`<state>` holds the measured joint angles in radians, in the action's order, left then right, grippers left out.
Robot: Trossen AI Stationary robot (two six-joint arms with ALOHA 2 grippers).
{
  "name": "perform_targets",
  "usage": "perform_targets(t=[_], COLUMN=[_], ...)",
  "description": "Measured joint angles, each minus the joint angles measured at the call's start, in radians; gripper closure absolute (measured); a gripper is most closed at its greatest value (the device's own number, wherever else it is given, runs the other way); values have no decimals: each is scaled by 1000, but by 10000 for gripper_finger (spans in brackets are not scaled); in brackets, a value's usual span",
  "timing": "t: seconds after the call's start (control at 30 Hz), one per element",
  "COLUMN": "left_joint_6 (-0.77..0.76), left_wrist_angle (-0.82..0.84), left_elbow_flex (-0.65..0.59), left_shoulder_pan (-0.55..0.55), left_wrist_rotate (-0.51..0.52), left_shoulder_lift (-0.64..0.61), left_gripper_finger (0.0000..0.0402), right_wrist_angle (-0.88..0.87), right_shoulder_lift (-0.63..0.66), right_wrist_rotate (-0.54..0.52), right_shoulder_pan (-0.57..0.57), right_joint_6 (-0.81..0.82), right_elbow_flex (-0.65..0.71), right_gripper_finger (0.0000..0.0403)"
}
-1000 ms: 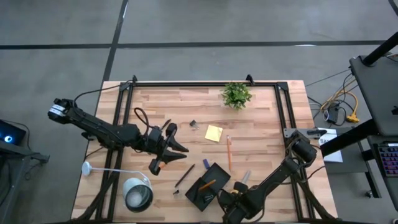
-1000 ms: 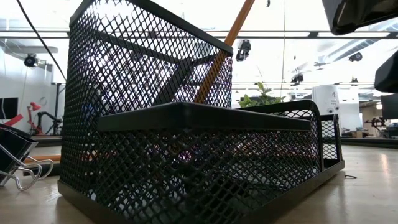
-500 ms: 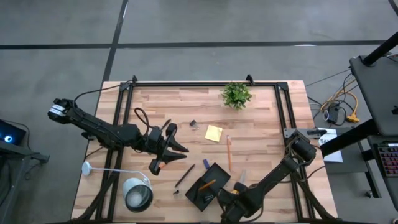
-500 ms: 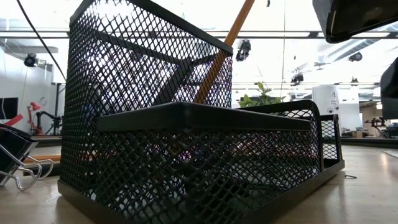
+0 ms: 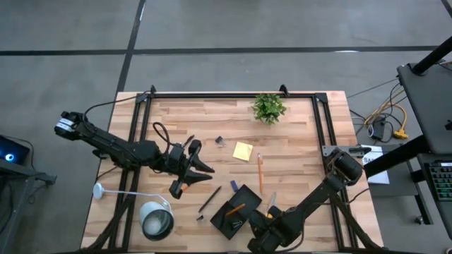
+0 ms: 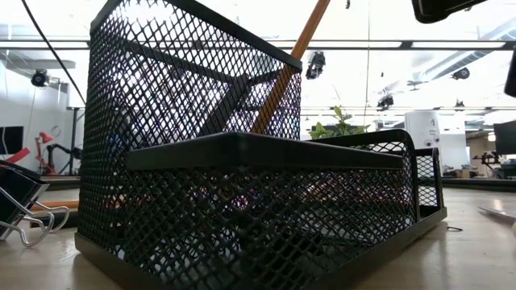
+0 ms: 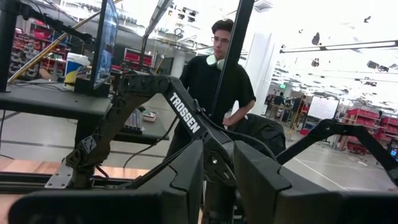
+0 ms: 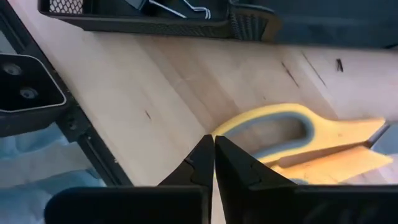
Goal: Pick and place office supplies into organizer
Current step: Put the scissors into the desk organizer
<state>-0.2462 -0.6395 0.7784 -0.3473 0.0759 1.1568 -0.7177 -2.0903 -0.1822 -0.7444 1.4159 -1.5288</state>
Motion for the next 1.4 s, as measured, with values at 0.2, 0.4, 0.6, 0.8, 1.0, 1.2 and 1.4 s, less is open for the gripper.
perform_targets(t=[0.2, 0.4, 0.6, 0.8, 1.0, 1.2, 1.4], left_joint_6=[0, 0, 0, -3, -10, -8, -8], left_wrist_angle=[3, 5, 5, 4, 4, -2, -2], left_elbow_flex=[0, 0, -1, -29, -58, -59, -65], left_shoulder_pan=[0, 0, 0, 0, 0, 0, 0], left_wrist_rotate=[0, 0, -14, -17, -18, -18, -19], left_shoulder_lift=[0, 1, 1, 1, -5, -36, -42], left_gripper_finger=[328, 328, 328, 328, 328, 328, 328], right_wrist_angle=[19, 58, 62, 26, 16, 13, 13], right_shoulder_lift=[0, 1, 2, 2, 2, 2, -5], right_wrist_rotate=[26, 41, 52, 64, 69, 81, 82], right_shoulder_pan=[1, 1, 3, 18, 35, 34, 49], right_joint_6=[-5, 222, 400, 575, 604, 632, 622], right_elbow_flex=[2, 2, 2, 4, 4, 8, 21], right_gripper_finger=[394, 366, 305, 242, 223, 224, 223])
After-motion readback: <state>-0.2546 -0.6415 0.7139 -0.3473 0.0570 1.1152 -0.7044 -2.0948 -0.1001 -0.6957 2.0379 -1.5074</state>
